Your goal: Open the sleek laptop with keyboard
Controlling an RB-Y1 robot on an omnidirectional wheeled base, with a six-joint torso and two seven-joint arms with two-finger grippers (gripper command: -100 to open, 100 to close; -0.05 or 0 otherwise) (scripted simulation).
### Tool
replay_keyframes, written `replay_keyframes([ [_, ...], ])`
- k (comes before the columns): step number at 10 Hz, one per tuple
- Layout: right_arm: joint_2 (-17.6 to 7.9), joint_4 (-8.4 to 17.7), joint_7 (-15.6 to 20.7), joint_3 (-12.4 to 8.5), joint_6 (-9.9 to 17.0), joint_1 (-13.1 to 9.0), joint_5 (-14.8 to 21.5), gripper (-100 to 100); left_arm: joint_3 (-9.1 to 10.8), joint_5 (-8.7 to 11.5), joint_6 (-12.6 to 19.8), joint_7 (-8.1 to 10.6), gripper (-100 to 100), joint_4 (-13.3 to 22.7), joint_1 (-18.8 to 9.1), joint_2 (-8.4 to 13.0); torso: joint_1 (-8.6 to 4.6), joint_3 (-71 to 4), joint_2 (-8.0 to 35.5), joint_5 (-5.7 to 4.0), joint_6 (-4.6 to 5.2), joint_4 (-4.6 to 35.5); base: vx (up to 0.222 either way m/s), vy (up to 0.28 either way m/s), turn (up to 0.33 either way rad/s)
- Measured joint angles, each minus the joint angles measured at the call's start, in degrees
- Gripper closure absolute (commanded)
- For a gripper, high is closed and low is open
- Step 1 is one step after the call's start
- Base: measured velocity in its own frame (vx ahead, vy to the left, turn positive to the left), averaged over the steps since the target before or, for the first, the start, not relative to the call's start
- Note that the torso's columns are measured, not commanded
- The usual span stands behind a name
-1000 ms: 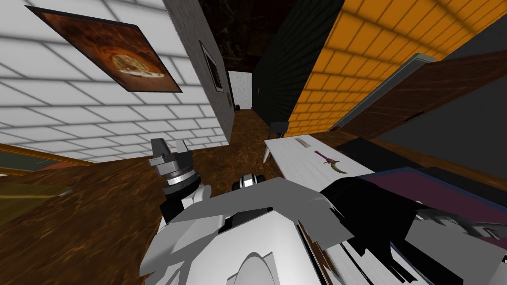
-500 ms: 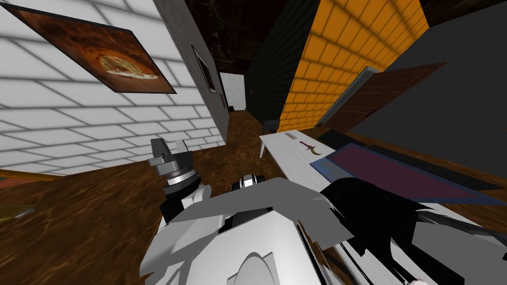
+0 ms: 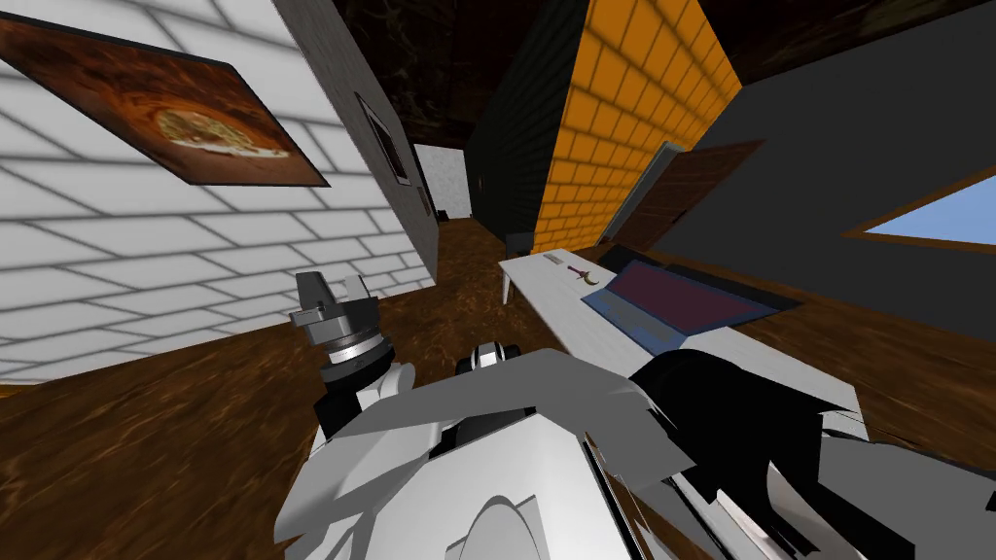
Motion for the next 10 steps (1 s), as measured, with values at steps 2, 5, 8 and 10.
replay_keyframes([
  [2, -0.1, 0.9, 2.3, 0.5, -1.2, 0.3, -3.4, -100, -0.01, 0.0, 0.0, 0.0, 0, 0.0, 0.0, 0.0, -0.15, 0.3, 0.3, -0.08, -0.23, 0.2, -0.153, -0.028, 0.001],
  [5, -1.1, 2.2, 5.4, 1.2, -3.6, 1.0, -7.6, -100, 0.0, 0.0, 0.0, 0.0, 0, 0.0, 0.0, 0.0, 0.03, 0.4, 0.5, -0.04, -0.07, 0.2, -0.253, -0.025, -0.282],
  [8, -1.9, 0.8, 8.1, 1.5, -4.4, 3.3, -12.8, -100, 0.0, 0.0, 0.0, 0.0, 0, 0.0, 0.0, 0.0, -0.14, 0.0, 0.0, -0.03, -0.01, 0.0, -0.166, -0.058, -0.243],
  [10, -2.5, 0.6, 10.9, 1.7, -5.5, 4.3, -16.5, -100, -0.01, 0.0, 0.0, 0.0, 0, 0.0, 0.0, 0.0, -0.01, 0.4, 0.4, -0.05, -0.23, 0.2, -0.222, -0.048, -0.034],
])
